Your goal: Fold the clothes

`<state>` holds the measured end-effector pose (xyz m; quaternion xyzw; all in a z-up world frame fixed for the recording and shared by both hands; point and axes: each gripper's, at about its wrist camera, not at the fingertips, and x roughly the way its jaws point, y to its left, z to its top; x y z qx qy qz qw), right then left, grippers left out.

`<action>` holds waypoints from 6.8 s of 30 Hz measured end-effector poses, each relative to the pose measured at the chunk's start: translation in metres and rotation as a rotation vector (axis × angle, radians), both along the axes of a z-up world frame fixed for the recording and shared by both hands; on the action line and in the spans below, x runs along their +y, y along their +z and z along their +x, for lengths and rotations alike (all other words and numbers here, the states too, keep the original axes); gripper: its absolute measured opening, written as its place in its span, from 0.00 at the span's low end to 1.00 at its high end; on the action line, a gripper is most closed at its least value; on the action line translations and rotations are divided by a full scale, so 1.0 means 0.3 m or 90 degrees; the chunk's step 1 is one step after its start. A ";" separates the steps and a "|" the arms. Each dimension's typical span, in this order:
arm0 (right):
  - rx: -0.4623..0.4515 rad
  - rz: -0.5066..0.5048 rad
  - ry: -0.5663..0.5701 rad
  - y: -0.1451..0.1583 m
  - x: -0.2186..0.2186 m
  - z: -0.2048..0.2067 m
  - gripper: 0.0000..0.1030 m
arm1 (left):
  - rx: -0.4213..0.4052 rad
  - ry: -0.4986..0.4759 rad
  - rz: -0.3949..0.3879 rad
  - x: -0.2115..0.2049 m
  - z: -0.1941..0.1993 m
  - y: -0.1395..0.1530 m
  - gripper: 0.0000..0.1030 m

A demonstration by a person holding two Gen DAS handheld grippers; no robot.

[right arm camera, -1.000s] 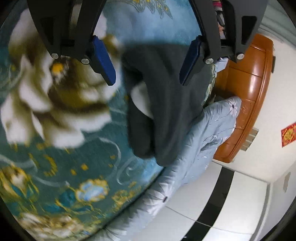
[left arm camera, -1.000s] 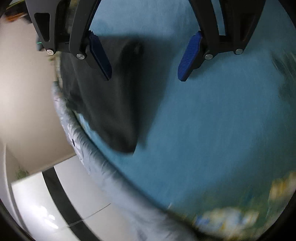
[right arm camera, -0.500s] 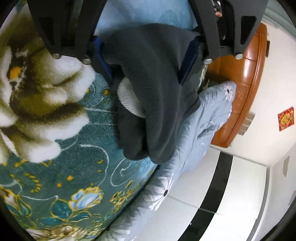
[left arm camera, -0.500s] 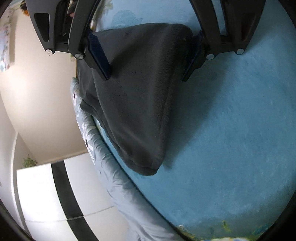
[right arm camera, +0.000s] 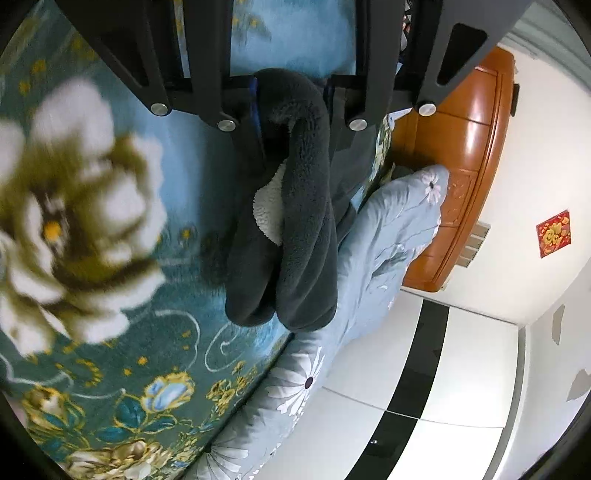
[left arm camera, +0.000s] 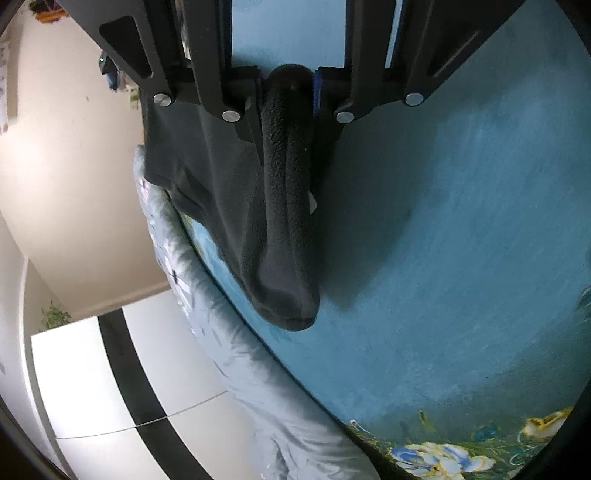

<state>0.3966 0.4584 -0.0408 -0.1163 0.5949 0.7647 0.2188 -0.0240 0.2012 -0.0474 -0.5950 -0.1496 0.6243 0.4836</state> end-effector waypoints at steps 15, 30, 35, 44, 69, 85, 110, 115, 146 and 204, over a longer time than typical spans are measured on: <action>-0.042 -0.019 0.068 -0.059 -0.262 0.268 0.31 | 0.009 -0.108 -0.014 -0.289 0.083 -0.024 0.18; -0.159 0.158 0.100 0.107 -0.123 0.151 0.69 | 0.095 -0.139 -0.057 -0.007 -0.055 0.018 0.74; -0.217 0.189 0.098 0.100 0.003 0.019 0.69 | 0.065 -0.184 -0.083 0.157 -0.044 -0.037 0.74; -0.171 0.117 0.084 0.058 0.107 -0.015 0.30 | 0.063 -0.173 -0.034 0.194 -0.030 -0.024 0.35; -0.214 0.079 0.039 -0.068 0.338 -0.052 0.09 | 0.115 -0.122 -0.090 0.456 -0.093 -0.047 0.11; -0.281 0.169 -0.023 0.139 0.178 0.027 0.52 | 0.223 -0.087 -0.055 0.263 0.027 0.250 0.74; -0.406 0.320 0.196 0.060 -0.375 -0.160 0.55 | 0.515 -0.199 -0.134 0.136 0.529 0.112 0.83; -0.265 0.291 0.142 0.137 -0.351 -0.025 0.57 | 0.417 -0.152 -0.052 0.020 0.444 0.181 0.83; -0.017 0.021 0.064 -0.100 -0.176 0.130 1.00 | -0.034 -0.095 -0.005 0.056 0.181 -0.075 1.00; -0.088 0.300 0.061 0.856 -0.062 0.723 0.40 | 0.174 -0.343 0.259 0.472 0.826 0.915 0.32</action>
